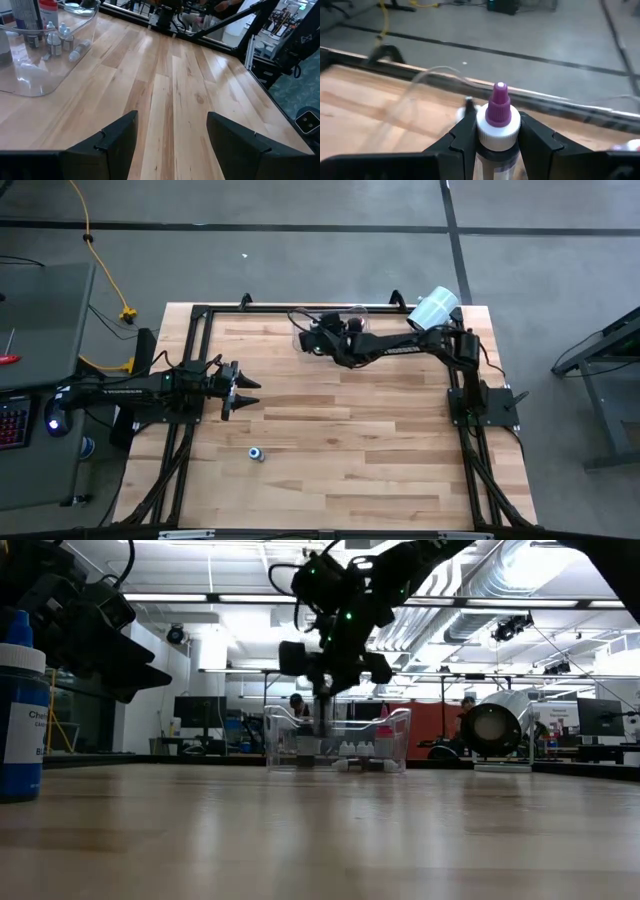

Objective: Pick & Place food coloring
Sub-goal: Put the large purple food coloring into the transparent container

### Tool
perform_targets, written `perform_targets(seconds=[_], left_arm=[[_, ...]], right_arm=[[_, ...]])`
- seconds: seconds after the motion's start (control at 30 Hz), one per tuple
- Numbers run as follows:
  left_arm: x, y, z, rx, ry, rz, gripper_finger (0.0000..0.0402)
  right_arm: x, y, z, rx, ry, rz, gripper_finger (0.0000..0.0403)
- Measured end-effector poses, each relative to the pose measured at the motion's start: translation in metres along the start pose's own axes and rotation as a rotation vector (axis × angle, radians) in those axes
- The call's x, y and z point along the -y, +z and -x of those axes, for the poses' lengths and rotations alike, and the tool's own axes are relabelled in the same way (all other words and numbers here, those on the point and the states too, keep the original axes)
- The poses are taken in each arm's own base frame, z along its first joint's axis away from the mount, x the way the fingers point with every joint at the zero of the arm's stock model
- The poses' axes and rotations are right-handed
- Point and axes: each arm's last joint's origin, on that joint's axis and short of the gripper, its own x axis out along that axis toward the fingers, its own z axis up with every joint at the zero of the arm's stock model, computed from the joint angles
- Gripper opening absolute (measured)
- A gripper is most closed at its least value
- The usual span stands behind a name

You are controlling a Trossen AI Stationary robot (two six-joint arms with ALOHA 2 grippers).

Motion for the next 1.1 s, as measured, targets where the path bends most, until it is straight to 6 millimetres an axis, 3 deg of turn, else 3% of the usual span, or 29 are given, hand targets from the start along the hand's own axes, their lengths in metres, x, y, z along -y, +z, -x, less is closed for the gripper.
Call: perform_targets(seconds=[0.43, 1.1], left_arm=[[0.000, 0.000, 0.000, -0.001, -0.003, 0.000, 0.0234], [0.000, 0.000, 0.000, 0.000, 0.000, 0.000, 0.0234]], right_arm=[[0.008, -0.014, -0.017, -0.108, -0.014, -0.034, 0.0111], [0.014, -0.024, -0.034, -0.138, -0.044, 0.053, 0.0111]])
